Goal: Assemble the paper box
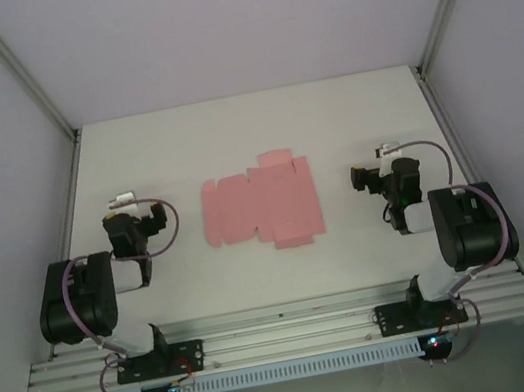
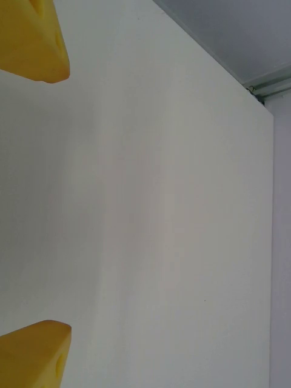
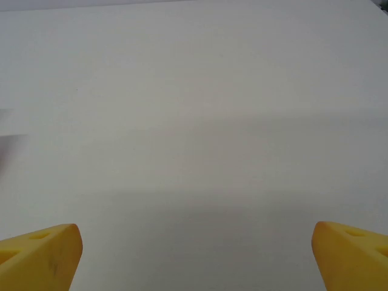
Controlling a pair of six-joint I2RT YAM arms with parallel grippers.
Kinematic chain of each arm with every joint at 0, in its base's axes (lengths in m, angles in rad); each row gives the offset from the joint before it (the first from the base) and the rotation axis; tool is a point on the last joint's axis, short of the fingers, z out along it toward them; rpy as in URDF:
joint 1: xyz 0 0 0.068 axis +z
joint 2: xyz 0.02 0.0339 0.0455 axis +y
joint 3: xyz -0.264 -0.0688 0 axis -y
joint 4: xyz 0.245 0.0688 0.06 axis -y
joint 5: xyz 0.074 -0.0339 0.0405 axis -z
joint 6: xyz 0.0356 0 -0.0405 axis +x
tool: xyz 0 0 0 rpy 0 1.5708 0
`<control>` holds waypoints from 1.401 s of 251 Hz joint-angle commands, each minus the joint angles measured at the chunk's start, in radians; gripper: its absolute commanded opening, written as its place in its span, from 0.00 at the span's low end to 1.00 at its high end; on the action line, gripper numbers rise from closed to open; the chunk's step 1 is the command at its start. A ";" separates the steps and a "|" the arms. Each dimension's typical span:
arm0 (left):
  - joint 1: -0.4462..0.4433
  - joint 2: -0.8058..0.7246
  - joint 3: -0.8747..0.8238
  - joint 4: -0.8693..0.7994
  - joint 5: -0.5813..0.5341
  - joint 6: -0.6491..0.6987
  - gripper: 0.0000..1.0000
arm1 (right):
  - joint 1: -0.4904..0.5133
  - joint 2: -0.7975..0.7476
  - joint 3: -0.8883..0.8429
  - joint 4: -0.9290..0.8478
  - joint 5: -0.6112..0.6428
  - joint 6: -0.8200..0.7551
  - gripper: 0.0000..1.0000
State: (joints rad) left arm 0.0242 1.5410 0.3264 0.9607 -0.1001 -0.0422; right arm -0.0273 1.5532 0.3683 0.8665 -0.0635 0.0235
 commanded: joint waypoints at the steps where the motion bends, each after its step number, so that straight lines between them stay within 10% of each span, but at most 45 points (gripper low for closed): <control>1: 0.000 -0.001 0.022 0.006 0.013 0.008 1.00 | 0.006 -0.004 0.008 -0.003 0.015 0.018 0.99; 299: 0.002 -0.001 0.035 -0.009 0.058 0.024 1.00 | 0.004 -0.005 0.006 -0.002 0.010 0.018 0.99; 351: 0.001 -0.209 0.139 -0.364 0.000 -0.027 1.00 | 0.013 -0.133 0.058 -0.172 0.048 -0.011 0.99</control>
State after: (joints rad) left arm 0.0242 1.4654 0.3862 0.7856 -0.0746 -0.0315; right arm -0.0273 1.5188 0.3695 0.8185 -0.0551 0.0223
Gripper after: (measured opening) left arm 0.994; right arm 0.989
